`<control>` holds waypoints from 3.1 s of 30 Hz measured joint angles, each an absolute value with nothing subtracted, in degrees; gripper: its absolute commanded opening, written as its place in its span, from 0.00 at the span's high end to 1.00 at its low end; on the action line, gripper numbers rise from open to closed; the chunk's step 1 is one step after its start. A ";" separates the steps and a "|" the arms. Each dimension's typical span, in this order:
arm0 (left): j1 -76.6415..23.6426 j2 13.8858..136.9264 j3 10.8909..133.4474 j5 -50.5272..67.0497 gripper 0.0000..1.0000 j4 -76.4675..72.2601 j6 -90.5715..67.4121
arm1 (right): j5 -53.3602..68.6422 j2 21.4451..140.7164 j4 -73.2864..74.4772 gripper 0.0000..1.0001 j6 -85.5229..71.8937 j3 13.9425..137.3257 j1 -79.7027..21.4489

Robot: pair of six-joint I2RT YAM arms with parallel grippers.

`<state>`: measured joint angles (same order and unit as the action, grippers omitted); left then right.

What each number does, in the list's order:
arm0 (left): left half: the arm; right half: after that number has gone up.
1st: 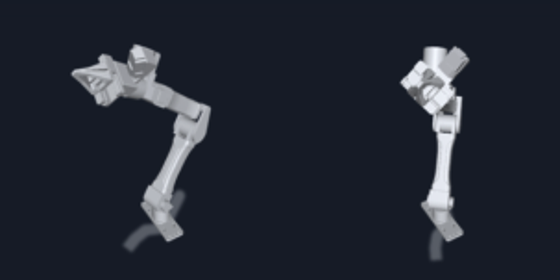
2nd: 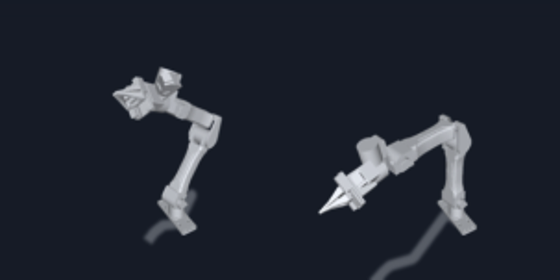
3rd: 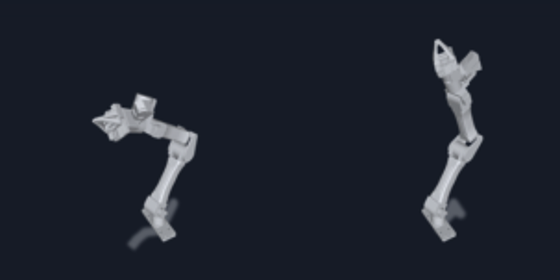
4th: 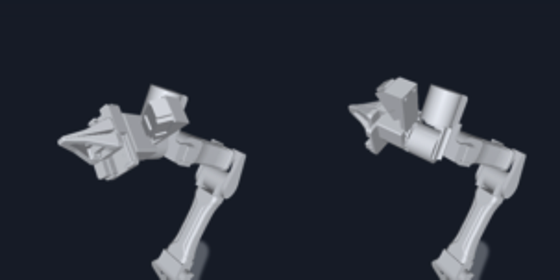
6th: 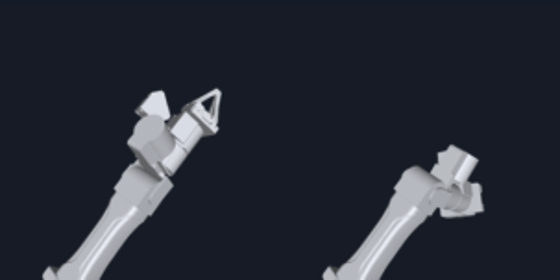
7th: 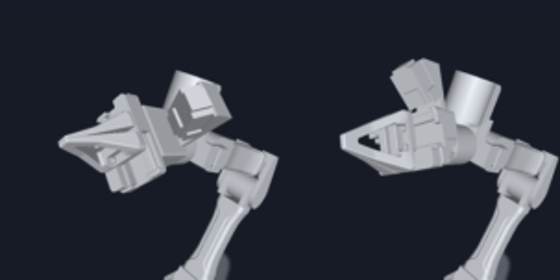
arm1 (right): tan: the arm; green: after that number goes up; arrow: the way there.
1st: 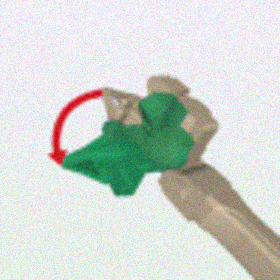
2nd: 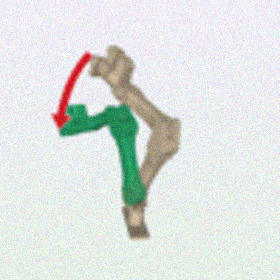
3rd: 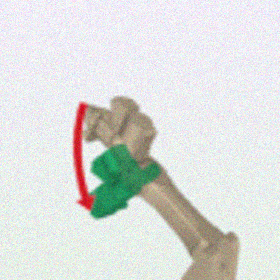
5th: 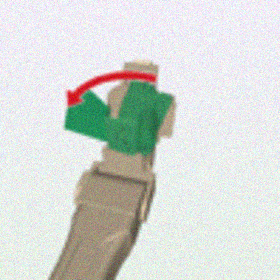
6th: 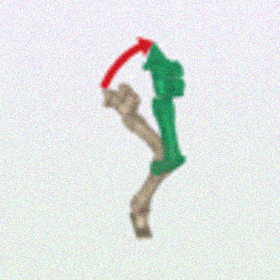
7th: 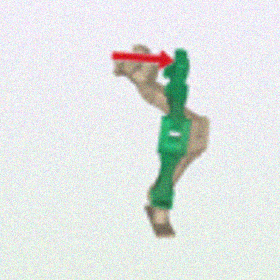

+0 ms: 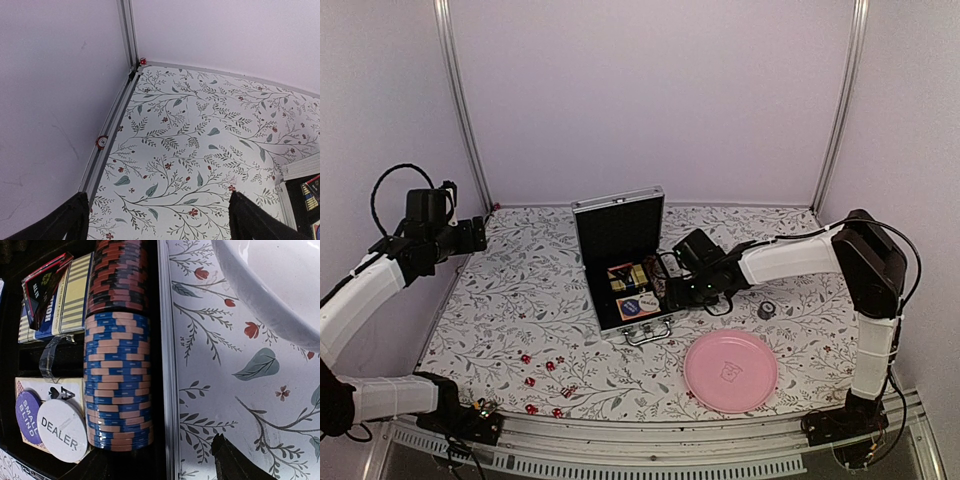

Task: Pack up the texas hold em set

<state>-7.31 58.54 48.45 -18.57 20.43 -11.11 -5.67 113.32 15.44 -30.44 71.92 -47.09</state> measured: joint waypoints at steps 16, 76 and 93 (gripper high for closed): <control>-7.25 59.57 47.99 -21.10 0.03 20.38 -10.48 | -6.72 103.98 17.21 0.21 -29.15 65.65 -47.20; -7.09 57.17 47.83 -21.96 0.03 20.40 -10.07 | -6.92 90.35 19.35 0.50 -30.85 44.64 -26.61; -7.09 55.13 47.83 -21.67 0.04 20.40 -10.09 | -5.78 85.71 17.37 0.64 -28.18 43.79 -26.61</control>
